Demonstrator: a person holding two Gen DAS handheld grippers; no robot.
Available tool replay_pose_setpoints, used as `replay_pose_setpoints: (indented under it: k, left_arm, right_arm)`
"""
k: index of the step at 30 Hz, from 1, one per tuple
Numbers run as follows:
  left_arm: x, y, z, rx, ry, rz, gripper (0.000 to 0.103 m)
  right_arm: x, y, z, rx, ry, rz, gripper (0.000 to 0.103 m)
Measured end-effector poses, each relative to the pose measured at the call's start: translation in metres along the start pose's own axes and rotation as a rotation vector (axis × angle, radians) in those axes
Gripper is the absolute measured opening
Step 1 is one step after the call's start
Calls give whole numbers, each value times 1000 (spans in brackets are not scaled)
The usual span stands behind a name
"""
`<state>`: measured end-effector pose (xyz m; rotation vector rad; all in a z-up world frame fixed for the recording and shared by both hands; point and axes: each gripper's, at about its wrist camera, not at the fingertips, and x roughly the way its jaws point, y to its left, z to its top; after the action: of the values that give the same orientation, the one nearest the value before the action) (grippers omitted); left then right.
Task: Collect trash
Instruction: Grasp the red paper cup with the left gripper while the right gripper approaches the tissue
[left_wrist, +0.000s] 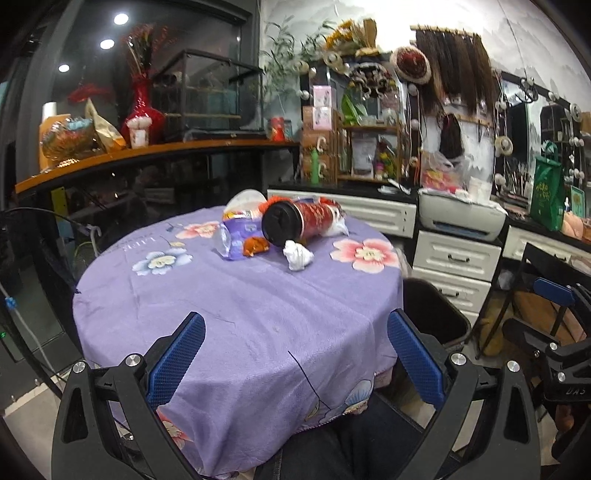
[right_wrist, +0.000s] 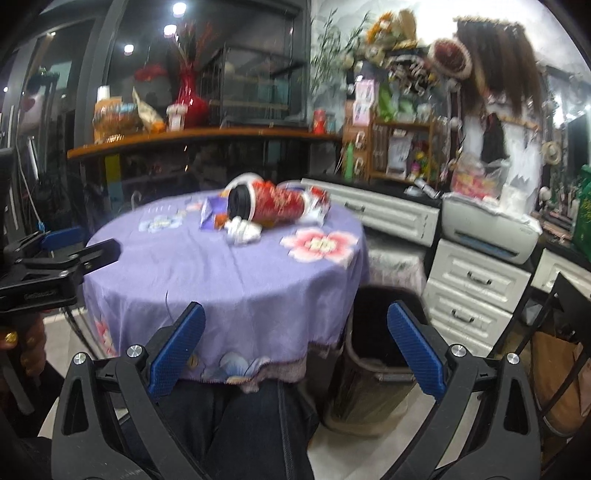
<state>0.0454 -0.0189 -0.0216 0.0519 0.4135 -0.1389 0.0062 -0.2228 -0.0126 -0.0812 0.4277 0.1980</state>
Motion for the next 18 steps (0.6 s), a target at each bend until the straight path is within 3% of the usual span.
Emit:
replay_pose_setpoints:
  k: [10, 18]
  left_arm:
    - [49, 10, 18, 5, 83, -37, 98]
    - [86, 21, 48, 59, 119, -17, 98]
  right_arm:
    - [75, -7, 7, -10, 140, 63, 98]
    - [125, -20, 31, 9, 157, 77, 98]
